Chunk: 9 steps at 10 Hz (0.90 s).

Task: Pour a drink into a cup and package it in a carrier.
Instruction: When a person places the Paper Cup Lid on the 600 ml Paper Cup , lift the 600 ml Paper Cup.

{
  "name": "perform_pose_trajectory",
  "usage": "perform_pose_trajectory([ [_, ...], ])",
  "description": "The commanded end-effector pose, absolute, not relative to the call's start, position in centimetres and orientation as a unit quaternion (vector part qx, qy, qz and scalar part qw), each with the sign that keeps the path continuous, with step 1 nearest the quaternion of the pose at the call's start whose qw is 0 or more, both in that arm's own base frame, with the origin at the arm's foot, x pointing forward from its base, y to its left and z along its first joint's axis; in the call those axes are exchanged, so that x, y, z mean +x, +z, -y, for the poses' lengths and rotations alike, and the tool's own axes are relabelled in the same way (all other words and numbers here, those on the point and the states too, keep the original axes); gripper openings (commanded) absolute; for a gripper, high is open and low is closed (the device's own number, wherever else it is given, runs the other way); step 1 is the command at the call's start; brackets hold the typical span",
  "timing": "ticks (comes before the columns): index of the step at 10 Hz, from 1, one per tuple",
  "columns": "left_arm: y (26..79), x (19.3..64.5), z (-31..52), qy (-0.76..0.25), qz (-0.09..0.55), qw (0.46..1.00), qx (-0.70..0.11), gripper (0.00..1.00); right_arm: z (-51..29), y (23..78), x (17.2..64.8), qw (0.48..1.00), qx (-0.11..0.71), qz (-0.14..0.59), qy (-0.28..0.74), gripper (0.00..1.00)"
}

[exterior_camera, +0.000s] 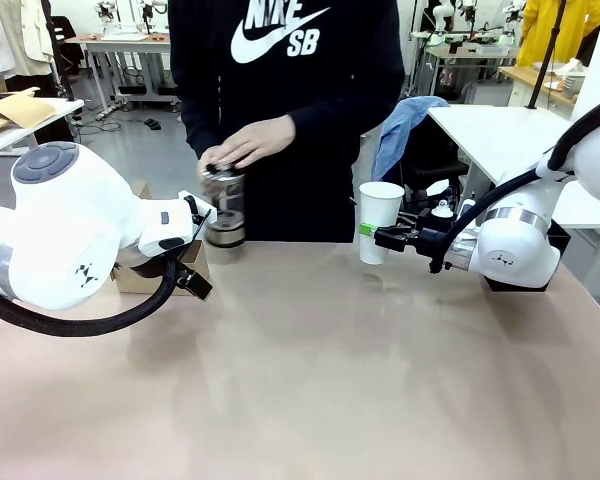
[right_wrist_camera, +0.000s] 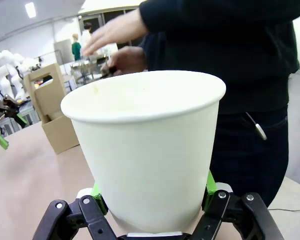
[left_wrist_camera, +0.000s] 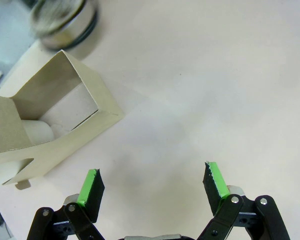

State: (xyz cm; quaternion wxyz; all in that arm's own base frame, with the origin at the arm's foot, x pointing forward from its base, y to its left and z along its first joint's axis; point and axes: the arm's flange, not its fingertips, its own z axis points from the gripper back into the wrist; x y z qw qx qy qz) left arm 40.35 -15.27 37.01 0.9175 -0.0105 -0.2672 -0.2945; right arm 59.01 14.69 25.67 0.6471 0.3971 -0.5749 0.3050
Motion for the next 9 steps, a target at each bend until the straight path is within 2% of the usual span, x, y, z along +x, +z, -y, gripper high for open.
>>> perform_pose_trajectory([
  [1, 37.04, 40.35, 15.2, -0.294, 0.268, 0.917, -0.012, 1.0, -14.91, 26.07, 59.09, 0.648, 0.4, 0.574, 0.3, 0.81],
  [9, 37.04, 40.35, 15.2, -0.294, 0.268, 0.917, -0.012, 1.0, -14.91, 26.07, 59.09, 0.648, 0.4, 0.574, 0.3, 0.81],
])
